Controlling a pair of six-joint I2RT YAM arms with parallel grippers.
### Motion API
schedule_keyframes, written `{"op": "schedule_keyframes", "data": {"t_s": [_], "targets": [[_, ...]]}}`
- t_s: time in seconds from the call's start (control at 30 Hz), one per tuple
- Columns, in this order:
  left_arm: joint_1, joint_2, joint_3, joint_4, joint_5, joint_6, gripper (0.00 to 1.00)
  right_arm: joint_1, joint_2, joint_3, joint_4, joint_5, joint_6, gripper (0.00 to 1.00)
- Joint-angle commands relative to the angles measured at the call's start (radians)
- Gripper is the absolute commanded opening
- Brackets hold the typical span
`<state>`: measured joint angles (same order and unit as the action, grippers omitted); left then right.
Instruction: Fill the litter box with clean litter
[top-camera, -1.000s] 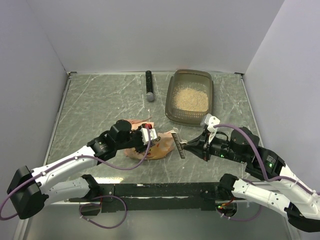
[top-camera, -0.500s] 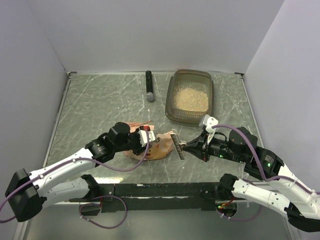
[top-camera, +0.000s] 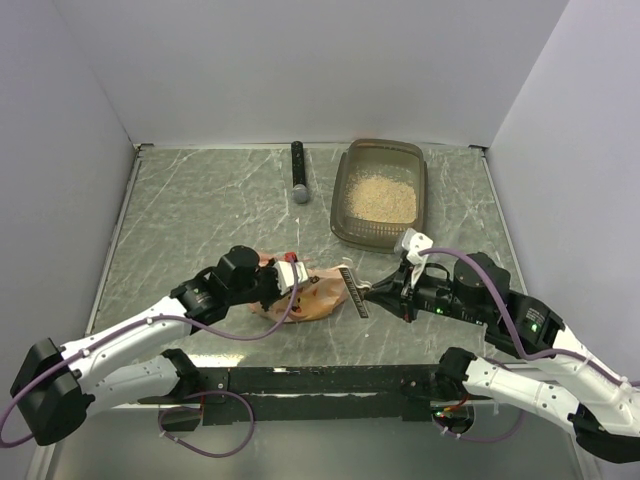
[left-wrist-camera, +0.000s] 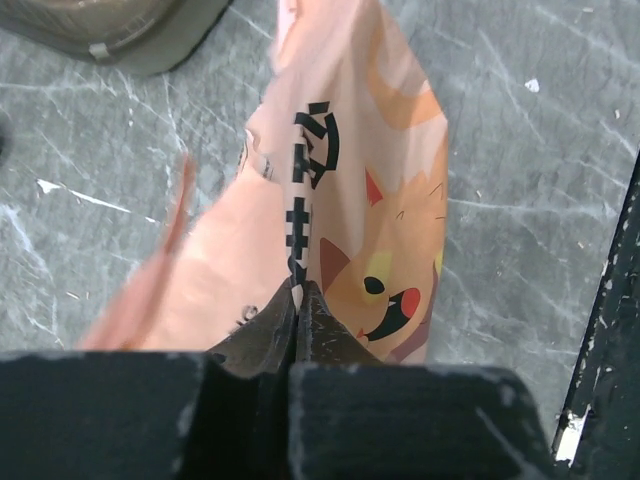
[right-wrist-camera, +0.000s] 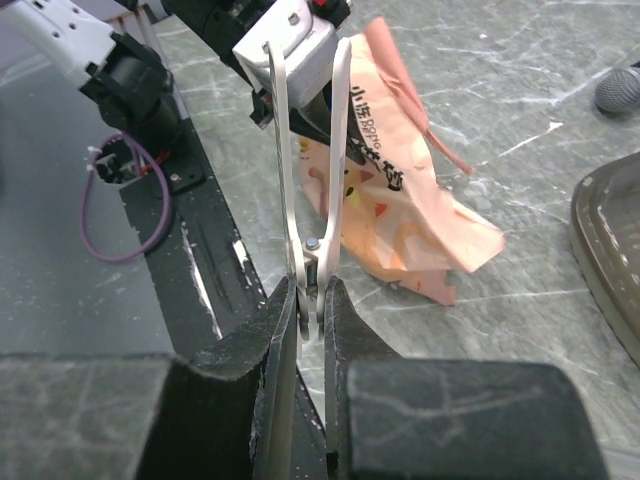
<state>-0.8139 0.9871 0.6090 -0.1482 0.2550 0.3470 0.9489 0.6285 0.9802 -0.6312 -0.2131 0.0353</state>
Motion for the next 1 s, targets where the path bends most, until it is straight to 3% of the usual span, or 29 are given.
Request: {"op": "schedule_keyframes", "data": {"t_s": [0.0,0.27,0.57,0.97], "targets": [[0.007,0.016,0.011,-0.06,0.023,-0.031,0.01,-0.002,0.039,0.032,0.011,0.034,-0.028,0.0],[0.007,-0.056,-0.002,-0.062,0.021,-0.092,0.01,-0.059,0.135,0.06,0.08,0.02,-0.133,0.0],[0.005,-0.096,-0.002,-0.045,0.079,-0.106,0.01,-0.165,0.264,0.035,0.275,-0.288,-0.296,0.0],[0.005,-0.183,-0.009,-0.036,0.101,-0.123,0.01,-0.168,0.418,0.075,0.341,-0.48,-0.489,0.0]]}}
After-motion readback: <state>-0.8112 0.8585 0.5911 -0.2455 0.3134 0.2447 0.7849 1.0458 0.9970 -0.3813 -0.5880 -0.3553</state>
